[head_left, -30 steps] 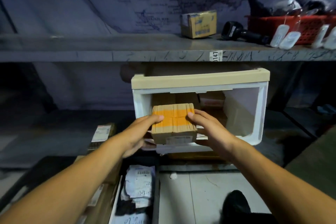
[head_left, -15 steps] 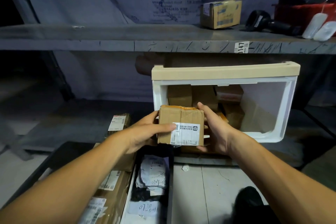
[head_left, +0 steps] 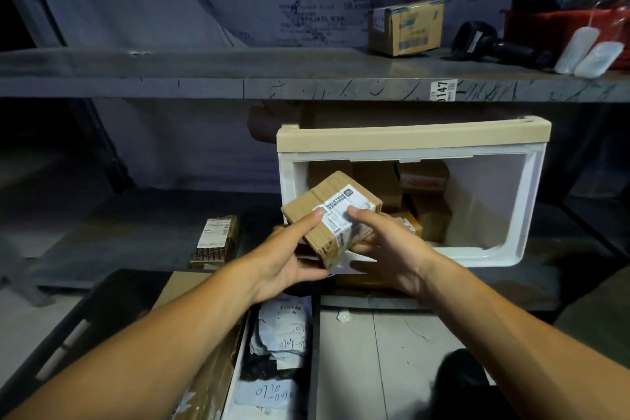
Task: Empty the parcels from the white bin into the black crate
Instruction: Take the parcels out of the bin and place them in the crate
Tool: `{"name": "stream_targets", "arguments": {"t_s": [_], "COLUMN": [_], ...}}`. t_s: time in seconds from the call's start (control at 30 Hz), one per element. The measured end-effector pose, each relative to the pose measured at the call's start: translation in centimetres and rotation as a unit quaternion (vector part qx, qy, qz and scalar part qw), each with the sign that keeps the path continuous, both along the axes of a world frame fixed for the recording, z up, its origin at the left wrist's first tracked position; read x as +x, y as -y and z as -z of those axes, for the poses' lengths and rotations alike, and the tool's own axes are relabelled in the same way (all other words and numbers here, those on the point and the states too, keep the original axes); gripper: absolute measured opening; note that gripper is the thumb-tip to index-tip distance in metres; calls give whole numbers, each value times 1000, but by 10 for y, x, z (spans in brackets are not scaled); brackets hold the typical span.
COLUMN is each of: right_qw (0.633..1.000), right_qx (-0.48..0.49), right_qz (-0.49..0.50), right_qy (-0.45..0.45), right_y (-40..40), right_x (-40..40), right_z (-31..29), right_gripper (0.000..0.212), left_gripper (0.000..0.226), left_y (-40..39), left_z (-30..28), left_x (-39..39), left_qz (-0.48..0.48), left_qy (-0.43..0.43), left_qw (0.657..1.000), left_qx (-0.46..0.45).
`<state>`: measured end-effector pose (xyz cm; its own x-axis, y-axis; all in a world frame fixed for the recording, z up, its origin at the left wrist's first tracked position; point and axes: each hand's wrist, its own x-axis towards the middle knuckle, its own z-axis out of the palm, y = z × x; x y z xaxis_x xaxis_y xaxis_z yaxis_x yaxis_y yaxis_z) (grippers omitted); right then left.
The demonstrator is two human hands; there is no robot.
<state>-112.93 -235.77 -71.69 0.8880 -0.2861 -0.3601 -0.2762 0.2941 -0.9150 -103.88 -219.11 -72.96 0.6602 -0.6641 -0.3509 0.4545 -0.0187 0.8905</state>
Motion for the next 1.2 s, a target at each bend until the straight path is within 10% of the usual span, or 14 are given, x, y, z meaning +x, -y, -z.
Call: {"name": "stream_targets", "arguments": {"t_s": [0.23, 0.67, 0.87, 1.03, 1.2], "right_qw": [996, 982, 992, 992, 992], "right_qx": [-40, -163, -124, -44, 3], "right_qz": [74, -95, -1, 36, -11], "right_qy": [14, -16, -30, -110, -128], "right_y": [17, 10, 11, 23, 26], "right_x": [4, -12, -7, -9, -13], "right_z": [3, -14, -13, -5, -7], "right_gripper": [70, 27, 40, 55, 53], "left_gripper": [99, 57, 84, 50, 64], "left_y": [-4, -6, -6, -8, -6], "left_z": [3, -2, -2, -8, -6], "left_x": [-2, 2, 5, 0, -5], "left_qz": [73, 79, 56, 25, 2], "left_qy": [54, 118, 105, 104, 146], "left_qw": [987, 984, 990, 993, 988], "left_qx": [134, 106, 81, 56, 57]}}
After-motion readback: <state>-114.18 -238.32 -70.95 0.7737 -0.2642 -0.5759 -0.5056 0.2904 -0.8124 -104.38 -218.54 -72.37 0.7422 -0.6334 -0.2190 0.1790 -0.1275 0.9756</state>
